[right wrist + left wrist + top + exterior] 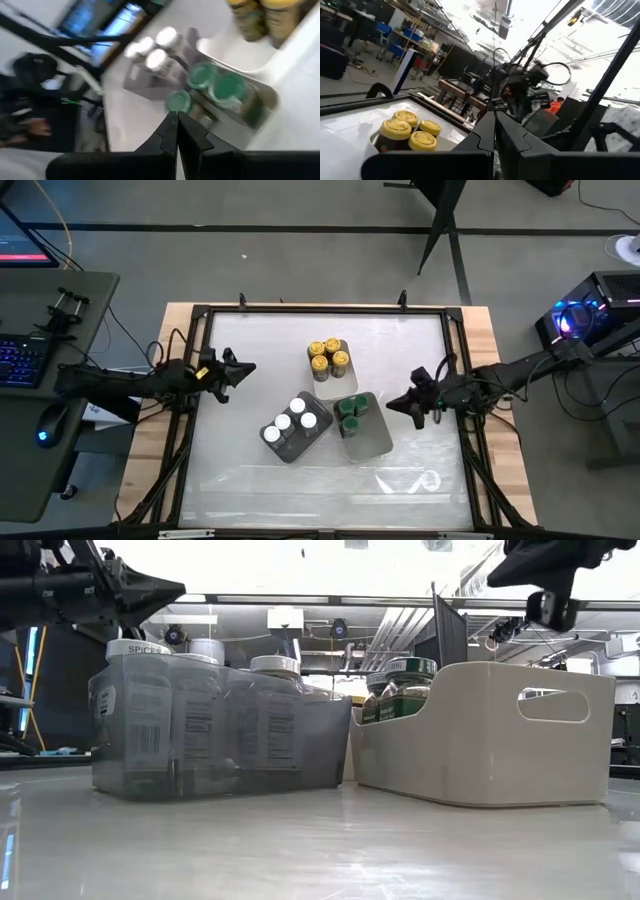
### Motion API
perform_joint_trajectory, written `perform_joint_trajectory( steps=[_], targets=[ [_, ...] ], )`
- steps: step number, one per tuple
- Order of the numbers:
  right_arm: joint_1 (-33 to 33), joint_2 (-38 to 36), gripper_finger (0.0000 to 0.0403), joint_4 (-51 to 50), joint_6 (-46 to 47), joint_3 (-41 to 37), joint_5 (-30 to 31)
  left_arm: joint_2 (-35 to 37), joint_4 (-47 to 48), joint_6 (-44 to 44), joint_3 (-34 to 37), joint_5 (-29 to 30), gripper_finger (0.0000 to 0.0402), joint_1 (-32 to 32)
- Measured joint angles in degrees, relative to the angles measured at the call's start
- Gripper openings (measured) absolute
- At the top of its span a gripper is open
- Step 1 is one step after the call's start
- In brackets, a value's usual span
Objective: Sort spices by type
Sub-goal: Return to Home Position
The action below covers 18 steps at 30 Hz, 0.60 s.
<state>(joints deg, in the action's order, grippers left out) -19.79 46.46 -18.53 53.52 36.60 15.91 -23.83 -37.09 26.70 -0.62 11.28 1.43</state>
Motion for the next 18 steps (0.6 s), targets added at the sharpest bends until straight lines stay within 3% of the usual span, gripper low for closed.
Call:
perform_joint_trajectory(
  steps=[5,12,18],
  targets=[
    [7.64,-6.49,0.0,22.34,-10.86,-14.38,-9.1,0.03,0.28,0.11,0.0,-0.18,0.0,0.0],
    [23.6,-16.51,0.0,35.81,-22.12,-25.43,-28.05,0.02,0.4,0.13,0.0,-0.17,0.0,0.0],
    [25.3,-20.61,0.0,50.69,-25.09,-33.94,-29.47,0.02,0.4,0.13,0.0,-0.19,0.0,0.0]
  ],
)
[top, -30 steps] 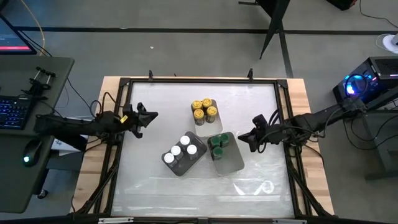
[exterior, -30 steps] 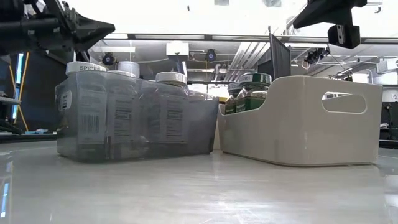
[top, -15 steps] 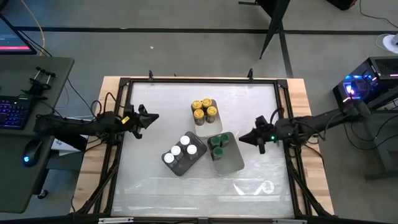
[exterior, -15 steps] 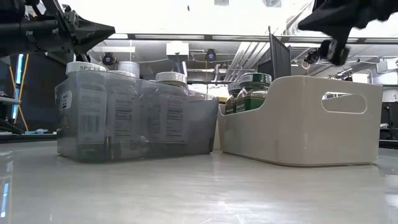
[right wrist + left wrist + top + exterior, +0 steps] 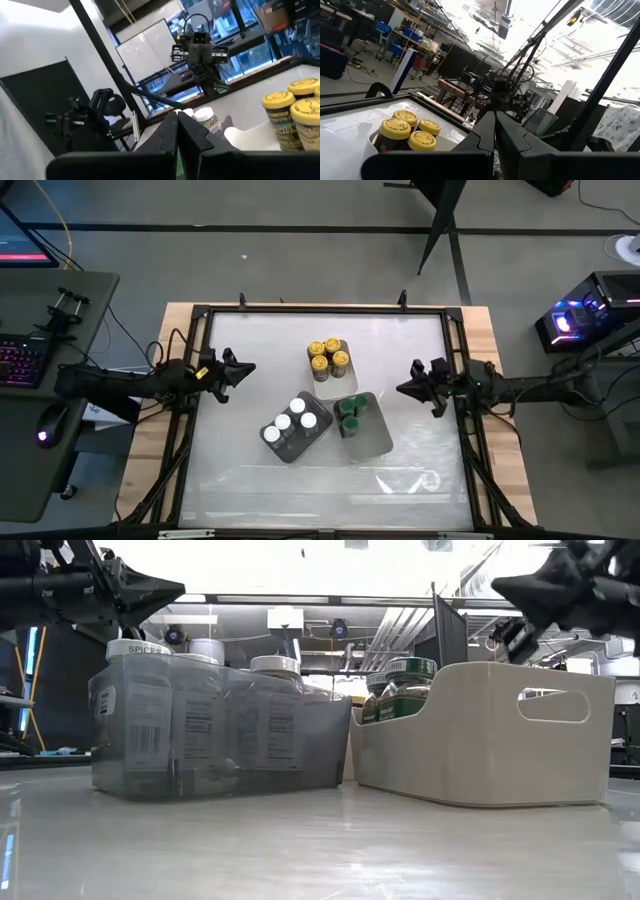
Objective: Sort spices by type
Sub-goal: Return to Home Position
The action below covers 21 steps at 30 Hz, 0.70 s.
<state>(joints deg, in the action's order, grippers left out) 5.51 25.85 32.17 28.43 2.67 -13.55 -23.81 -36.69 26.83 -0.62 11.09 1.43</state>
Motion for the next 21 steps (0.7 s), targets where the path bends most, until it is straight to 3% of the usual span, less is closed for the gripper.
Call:
perform_joint_trajectory(
  steps=[6,12,21],
  targets=[
    [-3.0,-0.43,0.0,-0.94,-3.24,-2.09,6.14,0.0,0.21,0.06,-0.02,0.0,0.0,0.0],
    [-4.07,-0.35,0.0,-5.16,-7.92,-2.11,23.2,-0.02,0.85,0.05,-0.02,0.0,0.0,0.0],
    [-4.01,-0.37,0.0,-18.93,-7.94,-2.11,25.15,0.0,0.87,0.04,-0.02,0.0,0.0001,0.0]
  ],
)
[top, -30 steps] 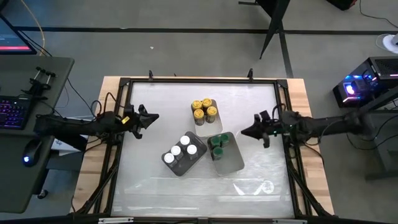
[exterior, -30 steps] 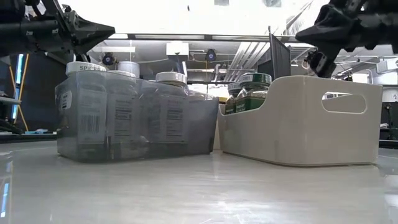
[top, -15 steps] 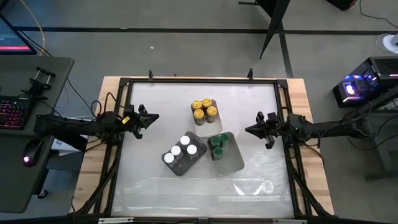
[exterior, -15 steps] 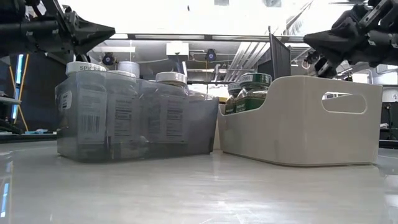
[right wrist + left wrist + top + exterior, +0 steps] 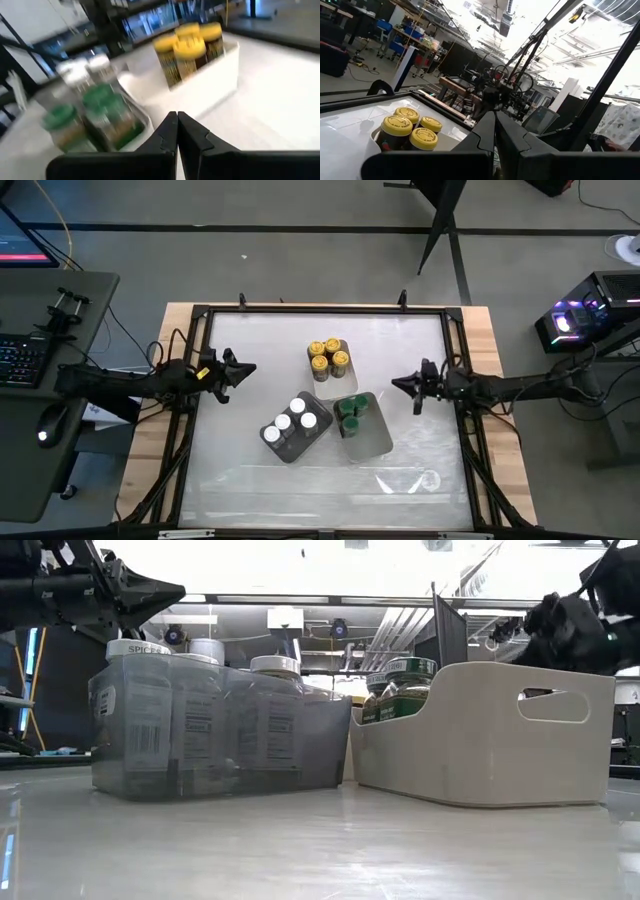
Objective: Sort spices by type
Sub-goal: Return to Home Position
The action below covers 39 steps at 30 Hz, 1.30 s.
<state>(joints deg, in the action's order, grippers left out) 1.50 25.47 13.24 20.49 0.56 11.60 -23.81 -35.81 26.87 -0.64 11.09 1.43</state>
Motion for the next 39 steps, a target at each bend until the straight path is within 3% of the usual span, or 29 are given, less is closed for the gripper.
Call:
perform_joint_trajectory(
  steps=[4,13,17,27,39],
  targets=[
    [-0.53,-6.01,0.0,-10.29,0.0,0.0,-0.43,0.0,0.0,-0.02,0.0,0.0,0.0001,0.0],
    [-1.66,-25.41,0.0,-11.12,0.32,0.04,-2.81,-0.02,0.5,-0.04,-0.02,-0.02,0.0001,-0.01],
    [-1.66,-25.27,0.0,-6.31,0.16,0.04,-2.98,-0.06,0.55,-0.04,-0.02,0.0,0.0001,-0.02],
    [-1.66,-24.65,0.0001,-8.93,0.04,0.04,-3.32,0.59,2.57,-0.04,-0.02,-0.02,0.0001,-0.01],
    [-1.66,-24.62,0.0001,-11.35,0.02,0.04,-3.5,23.82,19.24,-1.51,-0.08,-0.62,0.0001,1.54]
  ],
)
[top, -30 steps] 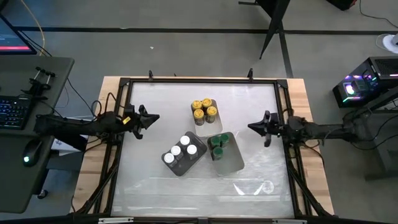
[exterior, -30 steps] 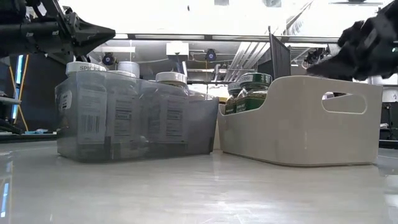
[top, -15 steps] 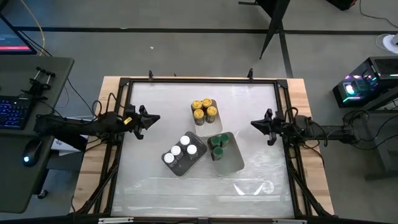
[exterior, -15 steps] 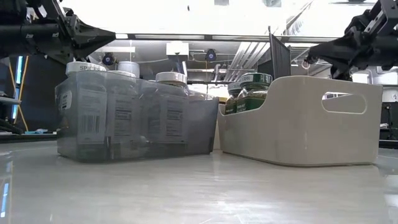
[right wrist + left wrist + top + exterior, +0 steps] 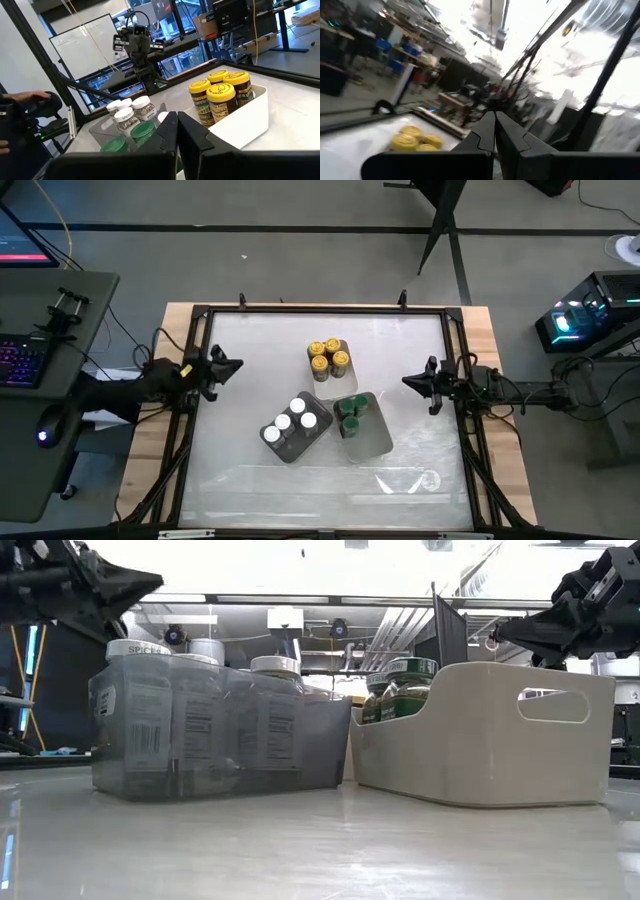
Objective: Sort spices by type
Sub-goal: Return to Home Position
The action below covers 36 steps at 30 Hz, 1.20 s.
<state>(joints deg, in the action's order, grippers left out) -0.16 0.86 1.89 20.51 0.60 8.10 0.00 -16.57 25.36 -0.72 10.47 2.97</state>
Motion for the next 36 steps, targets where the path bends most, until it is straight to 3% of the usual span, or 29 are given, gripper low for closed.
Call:
perform_joint_trajectory(
  steps=[4,9,14,36],
  targets=[
    [0.0,0.05,0.0001,0.04,-0.01,0.0,-0.08,-0.17,2.93,-9.56,-0.03,-1.39,0.0001,0.65],
    [0.0,0.42,0.0001,0.0,-0.02,0.0,-0.17,-0.23,15.44,-15.47,-0.03,-2.59,0.0001,0.85],
    [0.0,0.7,0.0001,0.0,-0.01,0.0,-0.17,-0.19,15.29,-23.78,-0.12,-5.69,0.0001,0.96],
    [0.0,0.66,0.0001,0.0,-0.01,0.0,-0.13,-1.11,15.79,-24.08,-0.12,-5.34,0.0001,0.96]
  ],
)
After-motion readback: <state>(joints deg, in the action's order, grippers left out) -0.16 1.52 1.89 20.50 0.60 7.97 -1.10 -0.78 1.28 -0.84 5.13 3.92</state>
